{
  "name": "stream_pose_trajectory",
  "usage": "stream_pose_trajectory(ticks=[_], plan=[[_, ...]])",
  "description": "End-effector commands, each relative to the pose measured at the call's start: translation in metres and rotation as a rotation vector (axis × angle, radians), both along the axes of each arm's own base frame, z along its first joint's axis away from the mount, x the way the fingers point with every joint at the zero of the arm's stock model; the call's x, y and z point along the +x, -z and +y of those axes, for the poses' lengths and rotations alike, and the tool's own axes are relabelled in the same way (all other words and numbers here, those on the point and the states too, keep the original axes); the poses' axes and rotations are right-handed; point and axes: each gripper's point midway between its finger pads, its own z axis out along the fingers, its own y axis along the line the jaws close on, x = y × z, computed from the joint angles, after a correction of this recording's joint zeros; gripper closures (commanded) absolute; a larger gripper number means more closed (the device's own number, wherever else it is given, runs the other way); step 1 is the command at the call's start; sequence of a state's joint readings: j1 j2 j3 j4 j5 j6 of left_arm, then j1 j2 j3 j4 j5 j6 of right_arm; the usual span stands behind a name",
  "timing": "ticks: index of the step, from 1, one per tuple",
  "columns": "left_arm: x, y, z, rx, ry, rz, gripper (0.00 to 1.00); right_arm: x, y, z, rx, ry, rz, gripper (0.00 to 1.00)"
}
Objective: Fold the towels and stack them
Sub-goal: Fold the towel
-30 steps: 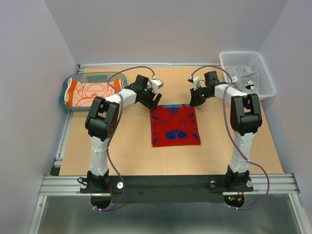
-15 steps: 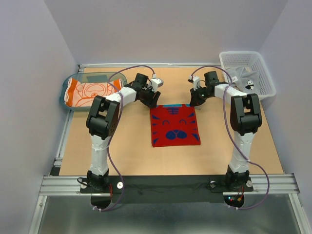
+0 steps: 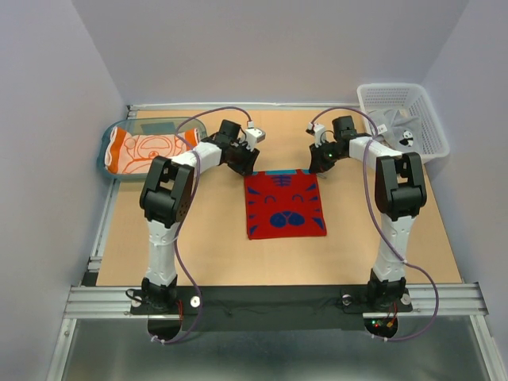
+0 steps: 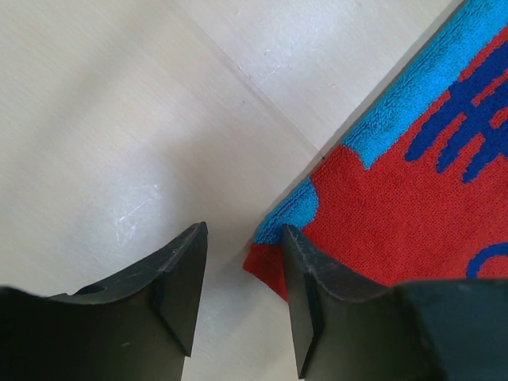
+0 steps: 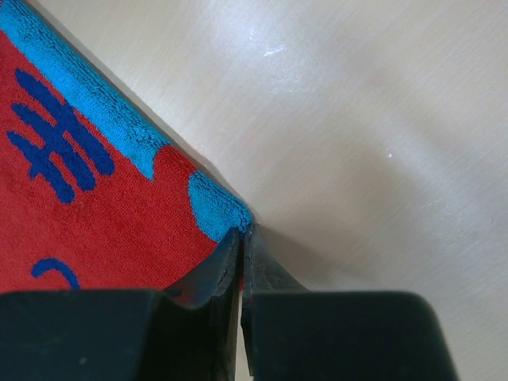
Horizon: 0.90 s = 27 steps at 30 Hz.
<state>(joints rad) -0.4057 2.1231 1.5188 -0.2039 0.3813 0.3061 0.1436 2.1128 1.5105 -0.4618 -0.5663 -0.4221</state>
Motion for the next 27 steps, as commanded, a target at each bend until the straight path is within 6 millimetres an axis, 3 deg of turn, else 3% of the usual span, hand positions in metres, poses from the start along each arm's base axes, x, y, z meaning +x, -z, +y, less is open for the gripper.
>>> stream_pose_trajectory(ticks=[1, 8, 13, 27], plan=[[-0.043, 0.021, 0.019, 0.067, -0.006, 0.159, 0.48, 0.002, -0.002, -0.003, -0.027, 0.006, -0.007, 0.99], [-0.054, 0.023, 0.021, 0.068, 0.006, 0.183, 0.48, 0.002, -0.001, -0.003, -0.025, 0.007, -0.004, 1.00], [-0.047, 0.024, 0.021, 0.075, -0.002, 0.174, 0.50, 0.002, -0.002, -0.003, -0.022, 0.008, -0.004, 1.00], [-0.044, 0.047, 0.022, 0.078, 0.005, 0.247, 0.68, 0.007, -0.002, -0.003, -0.023, 0.011, -0.008, 1.00]])
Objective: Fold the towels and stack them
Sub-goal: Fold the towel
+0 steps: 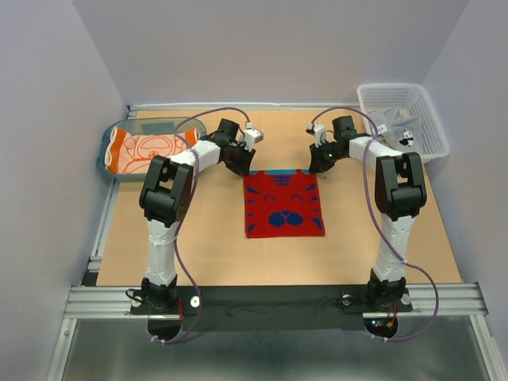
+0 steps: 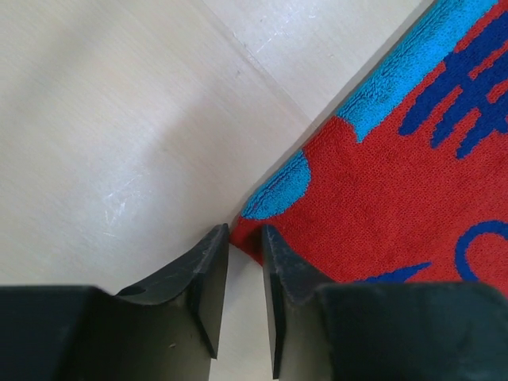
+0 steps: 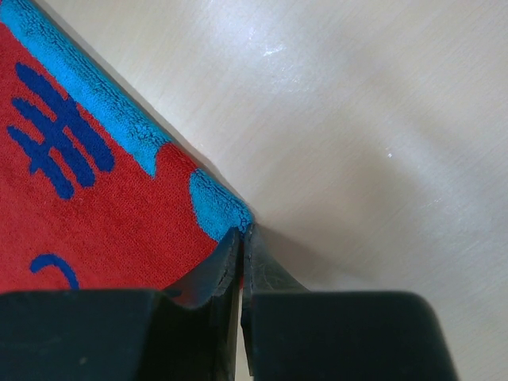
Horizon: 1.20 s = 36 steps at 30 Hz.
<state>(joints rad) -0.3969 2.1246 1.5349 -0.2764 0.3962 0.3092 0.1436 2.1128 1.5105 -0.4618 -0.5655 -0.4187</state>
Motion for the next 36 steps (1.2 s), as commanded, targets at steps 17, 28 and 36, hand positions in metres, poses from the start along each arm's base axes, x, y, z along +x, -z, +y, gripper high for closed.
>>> stream_pose_trajectory(ticks=[17, 28, 36], plan=[[0.010, -0.027, 0.009, 0.024, 0.029, -0.047, 1.00, 0.051, -0.081, -0.006, -0.071, 0.041, -0.240, 1.00], [-0.005, -0.075, 0.008, -0.051, 0.006, -0.168, 1.00, 0.030, -0.103, -0.007, -0.142, 0.032, -0.303, 0.99], [-0.044, -0.091, 0.001, -0.097, -0.025, -0.176, 1.00, 0.005, -0.104, -0.017, -0.166, 0.082, -0.275, 0.97]])
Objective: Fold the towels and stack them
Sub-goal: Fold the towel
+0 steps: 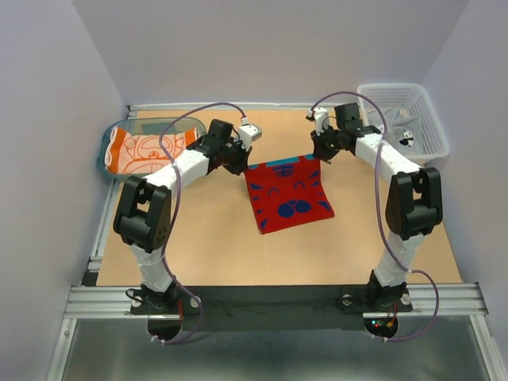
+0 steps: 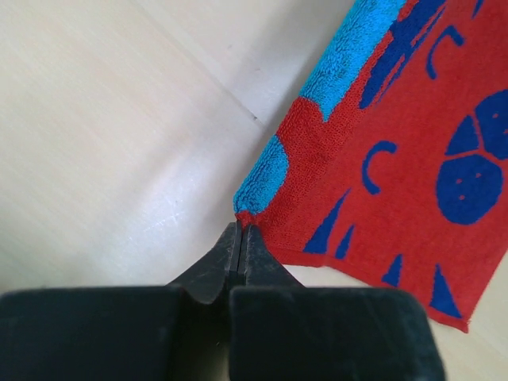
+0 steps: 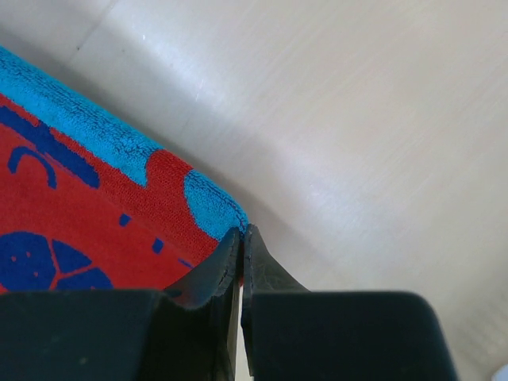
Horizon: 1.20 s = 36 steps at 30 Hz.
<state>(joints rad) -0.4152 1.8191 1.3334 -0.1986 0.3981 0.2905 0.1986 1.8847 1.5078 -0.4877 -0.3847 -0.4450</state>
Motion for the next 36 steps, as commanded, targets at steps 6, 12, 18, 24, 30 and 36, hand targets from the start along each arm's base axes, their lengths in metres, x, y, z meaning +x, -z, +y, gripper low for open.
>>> stream_pose_trajectory(ticks=[6, 12, 18, 24, 30, 36], plan=[[-0.041, -0.023, -0.015, -0.049, -0.053, -0.043, 1.00, -0.018, -0.006, -0.027, -0.075, 0.108, -0.021, 0.95], [-0.071, -0.020, -0.029, -0.082, -0.069, -0.002, 1.00, -0.033, -0.005, -0.031, -0.070, 0.142, 0.000, 0.95], [-0.098, -0.007, -0.037, -0.078, -0.080, 0.056, 1.00, -0.053, -0.003, -0.024, -0.012, 0.162, 0.046, 0.96], [-0.110, -0.002, -0.034, -0.095, -0.130, 0.093, 1.00, -0.074, 0.005, -0.023, 0.021, 0.217, 0.106, 0.96], [-0.121, 0.003, -0.036, -0.107, -0.128, 0.138, 1.00, -0.091, 0.007, -0.027, 0.043, 0.280, 0.135, 0.96], [-0.128, -0.003, -0.042, -0.135, -0.130, 0.157, 1.00, -0.100, 0.010, -0.034, 0.033, 0.332, 0.145, 0.96]])
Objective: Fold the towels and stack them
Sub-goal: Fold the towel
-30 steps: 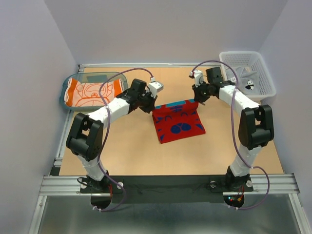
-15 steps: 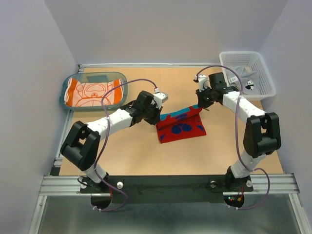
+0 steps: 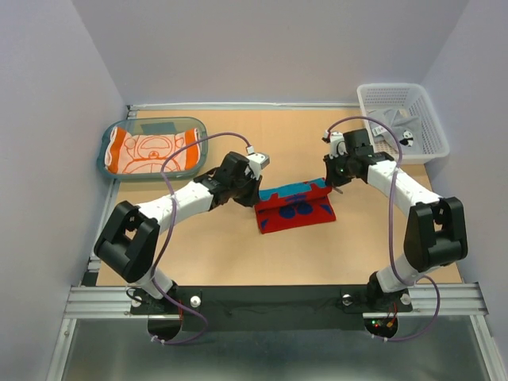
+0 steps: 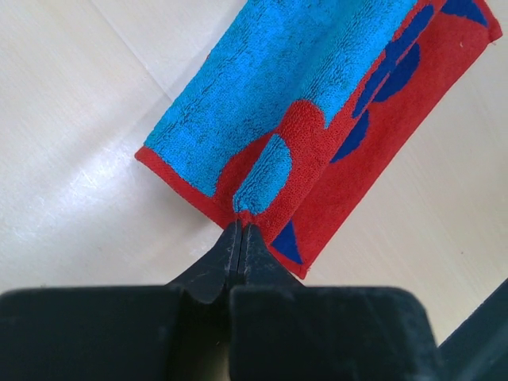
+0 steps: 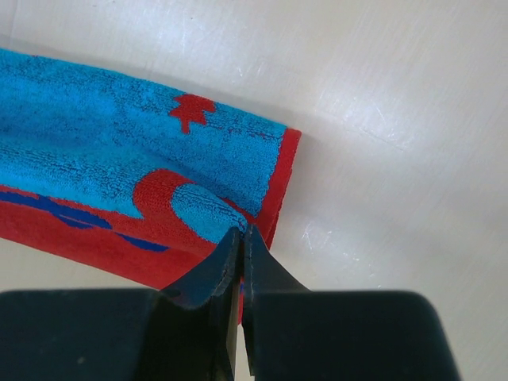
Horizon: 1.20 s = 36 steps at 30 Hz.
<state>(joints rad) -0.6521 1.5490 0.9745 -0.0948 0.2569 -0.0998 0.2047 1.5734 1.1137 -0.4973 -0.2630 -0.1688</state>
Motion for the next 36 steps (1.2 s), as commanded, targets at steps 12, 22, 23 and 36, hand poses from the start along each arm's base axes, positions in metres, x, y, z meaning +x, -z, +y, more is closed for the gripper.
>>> stream_pose_trajectory(ticks=[12, 22, 23, 36], plan=[[-0.027, -0.007, -0.008, -0.035, -0.009, 0.034, 1.00, -0.013, -0.006, -0.008, 0.024, 0.142, -0.001, 0.96], [-0.041, 0.015, -0.011, -0.001, -0.009, 0.070, 1.00, -0.032, 0.022, -0.011, 0.039, 0.246, 0.106, 0.96], [-0.041, 0.016, -0.012, -0.002, -0.011, 0.071, 1.00, -0.032, 0.023, -0.012, 0.039, 0.253, 0.109, 0.96], [-0.051, 0.025, -0.015, 0.003, -0.020, 0.113, 1.00, -0.040, 0.022, -0.010, 0.072, 0.295, 0.128, 0.96]])
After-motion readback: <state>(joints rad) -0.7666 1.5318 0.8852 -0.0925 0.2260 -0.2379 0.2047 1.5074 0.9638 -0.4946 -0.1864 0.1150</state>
